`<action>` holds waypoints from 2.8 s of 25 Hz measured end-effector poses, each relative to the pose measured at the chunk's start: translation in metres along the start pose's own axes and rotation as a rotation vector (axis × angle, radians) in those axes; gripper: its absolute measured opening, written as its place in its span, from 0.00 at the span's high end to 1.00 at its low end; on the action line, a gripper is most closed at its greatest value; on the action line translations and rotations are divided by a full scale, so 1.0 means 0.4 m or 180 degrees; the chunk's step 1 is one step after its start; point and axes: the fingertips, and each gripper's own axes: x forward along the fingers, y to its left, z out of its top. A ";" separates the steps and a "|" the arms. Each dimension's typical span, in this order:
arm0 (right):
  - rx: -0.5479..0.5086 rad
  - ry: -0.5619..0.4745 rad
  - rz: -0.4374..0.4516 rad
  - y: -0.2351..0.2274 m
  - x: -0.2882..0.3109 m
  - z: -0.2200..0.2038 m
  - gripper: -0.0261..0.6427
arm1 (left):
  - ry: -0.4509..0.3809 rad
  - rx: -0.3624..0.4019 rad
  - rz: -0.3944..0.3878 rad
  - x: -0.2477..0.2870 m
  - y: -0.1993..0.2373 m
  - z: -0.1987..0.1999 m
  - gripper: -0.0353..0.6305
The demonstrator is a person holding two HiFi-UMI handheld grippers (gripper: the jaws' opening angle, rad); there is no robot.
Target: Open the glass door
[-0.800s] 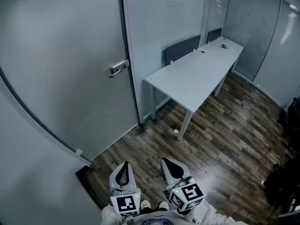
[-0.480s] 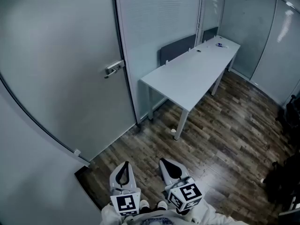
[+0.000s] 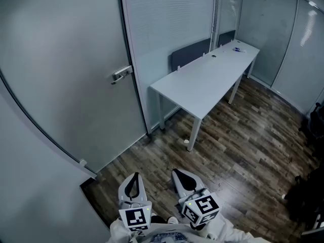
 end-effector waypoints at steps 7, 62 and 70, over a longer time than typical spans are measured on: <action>0.0027 0.0003 -0.0036 -0.037 -0.018 -0.009 0.95 | 0.0032 0.0018 -0.0065 0.012 -0.039 -0.013 0.94; -0.0024 0.0512 0.0657 -0.358 1.079 0.056 0.95 | 0.0300 -0.0238 0.0754 0.941 0.491 -0.138 0.94; -0.0050 0.0703 0.1258 -0.408 1.291 0.105 0.95 | 0.0494 -0.0249 0.1327 1.071 0.562 -0.130 0.94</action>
